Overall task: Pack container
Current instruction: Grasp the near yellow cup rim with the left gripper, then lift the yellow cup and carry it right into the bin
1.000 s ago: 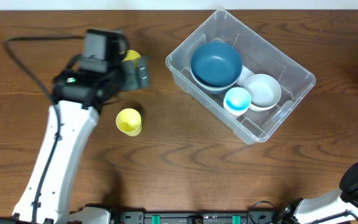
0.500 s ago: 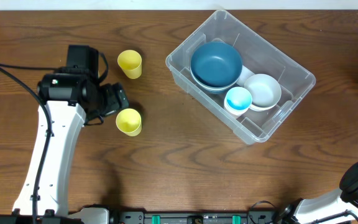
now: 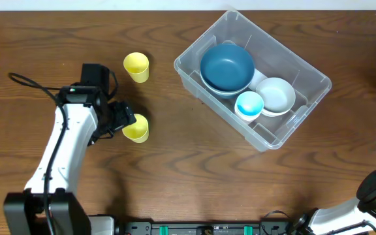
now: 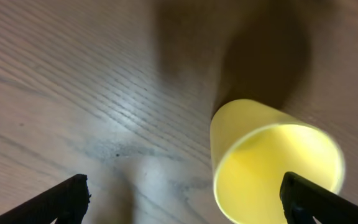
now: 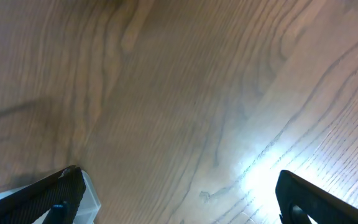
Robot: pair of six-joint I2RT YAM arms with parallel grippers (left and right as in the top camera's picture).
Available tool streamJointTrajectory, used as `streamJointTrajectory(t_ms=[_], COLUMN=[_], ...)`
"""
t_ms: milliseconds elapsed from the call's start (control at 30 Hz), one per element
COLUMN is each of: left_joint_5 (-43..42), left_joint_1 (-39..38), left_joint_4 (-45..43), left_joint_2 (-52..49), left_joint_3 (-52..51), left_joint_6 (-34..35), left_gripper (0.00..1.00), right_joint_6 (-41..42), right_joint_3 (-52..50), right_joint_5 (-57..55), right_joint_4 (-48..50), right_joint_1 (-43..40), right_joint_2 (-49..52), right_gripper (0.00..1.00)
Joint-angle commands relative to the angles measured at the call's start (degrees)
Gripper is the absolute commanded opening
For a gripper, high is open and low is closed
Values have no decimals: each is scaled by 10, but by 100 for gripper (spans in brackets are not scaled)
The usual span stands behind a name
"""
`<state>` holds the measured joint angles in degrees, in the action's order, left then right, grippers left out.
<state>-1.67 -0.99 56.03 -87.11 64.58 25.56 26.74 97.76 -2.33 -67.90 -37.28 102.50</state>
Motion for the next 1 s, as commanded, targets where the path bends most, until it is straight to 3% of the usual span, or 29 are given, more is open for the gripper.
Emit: streamJointTrajectory(t_ms=[0, 333, 500, 733, 800, 967], left_joint_5=[-9, -33, -40, -53, -53, -54], left_joint_1=[2, 2, 2, 2, 2, 2], left_joint_4=[-17, -56, -76, -77, -78, -87], left_joint_2=[-16, -30, -30, -31, -31, -31], left_joint_3=[-27, -63, -63, -63, -63, -63], left_joint_6=[7, 7, 7, 7, 7, 7], left_gripper=[98, 98, 45, 19, 6, 6], right_joint_6=[6, 7, 6, 6, 6, 6], right_joint_3=[-3, -3, -3, -3, -3, -3], right_joint_5=[-3, -2, -2, -2, -2, -2], right_joint_4=[0, 0, 0, 0, 0, 0], right_joint_1=[-3, -3, -3, -3, -3, -3], right_joint_2=[1, 1, 1, 1, 1, 1], right_gripper=[99, 99, 99, 99, 99, 99])
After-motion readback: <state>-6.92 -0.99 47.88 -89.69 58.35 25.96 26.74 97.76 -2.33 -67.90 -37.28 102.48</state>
